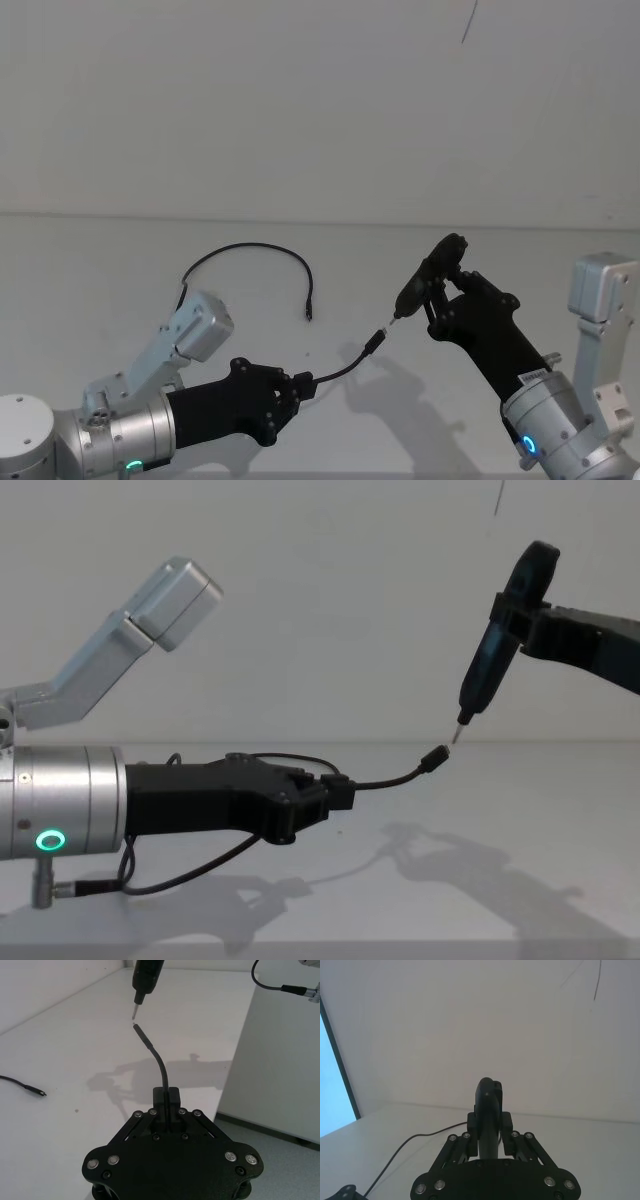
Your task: Pick up the data cable with the one hand.
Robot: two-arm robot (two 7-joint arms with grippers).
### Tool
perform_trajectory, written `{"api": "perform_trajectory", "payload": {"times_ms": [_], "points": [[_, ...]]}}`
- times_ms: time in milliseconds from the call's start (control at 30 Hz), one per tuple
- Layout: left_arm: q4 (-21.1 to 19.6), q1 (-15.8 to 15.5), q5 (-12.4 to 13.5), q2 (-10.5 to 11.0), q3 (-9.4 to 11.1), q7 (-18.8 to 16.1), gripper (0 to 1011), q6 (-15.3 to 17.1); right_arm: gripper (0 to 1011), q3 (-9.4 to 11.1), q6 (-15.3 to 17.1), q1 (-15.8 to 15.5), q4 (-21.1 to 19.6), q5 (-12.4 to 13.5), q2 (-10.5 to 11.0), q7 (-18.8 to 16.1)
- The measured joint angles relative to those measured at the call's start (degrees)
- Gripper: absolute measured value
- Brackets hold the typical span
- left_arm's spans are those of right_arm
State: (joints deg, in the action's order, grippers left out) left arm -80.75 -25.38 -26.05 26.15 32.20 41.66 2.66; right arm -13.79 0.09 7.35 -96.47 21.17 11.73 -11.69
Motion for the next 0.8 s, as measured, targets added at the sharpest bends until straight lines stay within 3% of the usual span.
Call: {"api": "perform_trajectory", "payload": {"times_ms": [800], "points": [[0.00,0.00,0.00,0.00,0.00,0.00,51,0.00,269,-0.73,2.43,-0.24,-0.83,-2.91,0.44,0.10]]}}
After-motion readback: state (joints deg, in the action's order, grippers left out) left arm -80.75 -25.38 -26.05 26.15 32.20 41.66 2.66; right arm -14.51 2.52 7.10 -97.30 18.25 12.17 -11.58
